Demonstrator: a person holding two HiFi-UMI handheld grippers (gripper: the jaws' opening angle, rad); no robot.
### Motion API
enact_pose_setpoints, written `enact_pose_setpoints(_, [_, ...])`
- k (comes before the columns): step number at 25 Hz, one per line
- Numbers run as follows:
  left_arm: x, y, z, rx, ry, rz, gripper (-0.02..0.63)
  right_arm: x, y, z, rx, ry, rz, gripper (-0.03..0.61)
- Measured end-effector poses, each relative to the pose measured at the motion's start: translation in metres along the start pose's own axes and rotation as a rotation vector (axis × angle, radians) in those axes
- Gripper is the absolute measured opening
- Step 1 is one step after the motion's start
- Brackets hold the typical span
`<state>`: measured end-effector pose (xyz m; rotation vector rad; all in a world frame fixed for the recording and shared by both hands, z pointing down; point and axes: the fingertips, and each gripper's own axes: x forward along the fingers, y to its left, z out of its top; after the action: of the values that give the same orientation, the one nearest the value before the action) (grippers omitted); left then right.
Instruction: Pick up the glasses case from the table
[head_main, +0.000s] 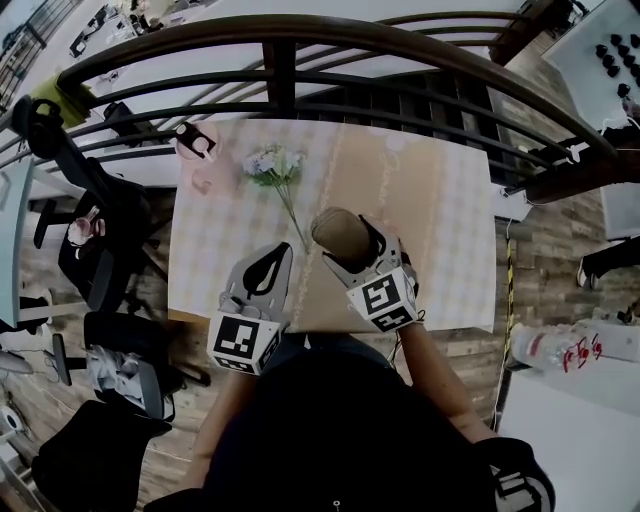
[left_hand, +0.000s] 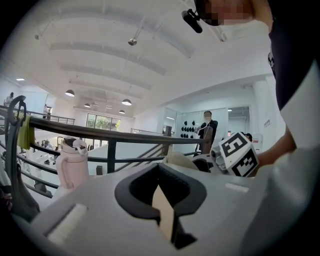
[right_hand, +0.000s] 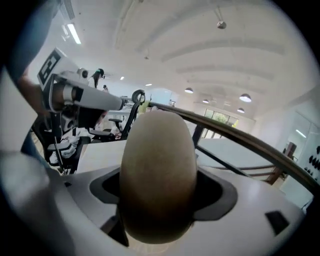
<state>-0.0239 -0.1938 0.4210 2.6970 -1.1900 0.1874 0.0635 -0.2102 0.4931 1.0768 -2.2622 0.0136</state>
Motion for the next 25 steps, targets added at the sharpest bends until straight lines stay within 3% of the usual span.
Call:
enact_pose_setpoints(7, [0.000, -0.004, 0.018, 0.018, -0.040, -0.006, 0.011, -0.039, -0.039, 0.039, 0.123, -0.155, -0.163, 0.371])
enact_pose_setpoints(19, [-0.007, -0.002, 0.071, 0.044, -0.160, 0.021, 0.011, -0.096, -0.080, 0.081, 0.174, -0.351, -0.378, 0.371])
enact_pose_setpoints(25, [-0.011, 0.000, 0.093, 0.061, -0.203, 0.032, 0.011, -0.119, -0.091, 0.106, 0.181, -0.442, -0.440, 0.371])
